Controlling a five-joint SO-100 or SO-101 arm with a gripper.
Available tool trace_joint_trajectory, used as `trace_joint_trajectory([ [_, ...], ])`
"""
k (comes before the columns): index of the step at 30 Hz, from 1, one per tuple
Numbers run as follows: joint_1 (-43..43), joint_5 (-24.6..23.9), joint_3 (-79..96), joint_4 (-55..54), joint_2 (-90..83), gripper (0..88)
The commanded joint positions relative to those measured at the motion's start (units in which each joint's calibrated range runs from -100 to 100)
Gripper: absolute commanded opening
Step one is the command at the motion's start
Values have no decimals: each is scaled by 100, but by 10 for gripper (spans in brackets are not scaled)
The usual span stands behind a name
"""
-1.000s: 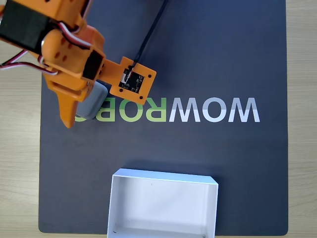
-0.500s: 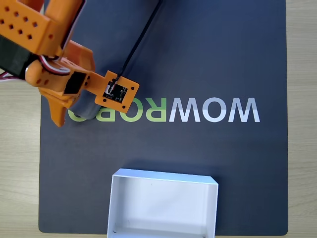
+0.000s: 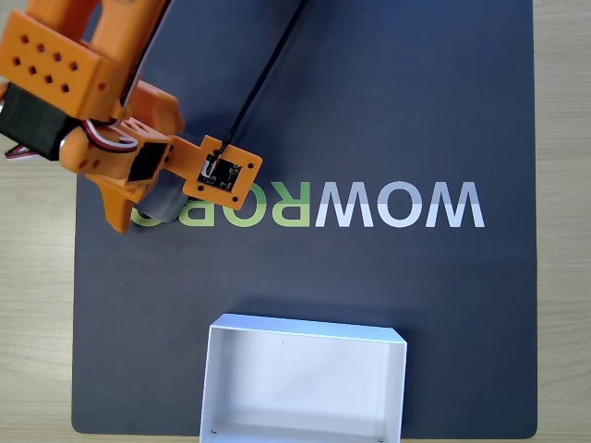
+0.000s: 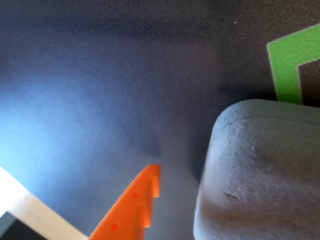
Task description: Grab the usb to bin
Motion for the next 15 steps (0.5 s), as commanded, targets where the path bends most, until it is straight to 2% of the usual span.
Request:
trace_joint_trajectory([
  [1, -27, -8, -257, 11, -72, 538],
  [5, -27, -8, -257, -24, -72, 534],
  [7, -27, -8, -257, -33, -81, 497],
  [15, -18, -13, -519, -269, -38, 216],
])
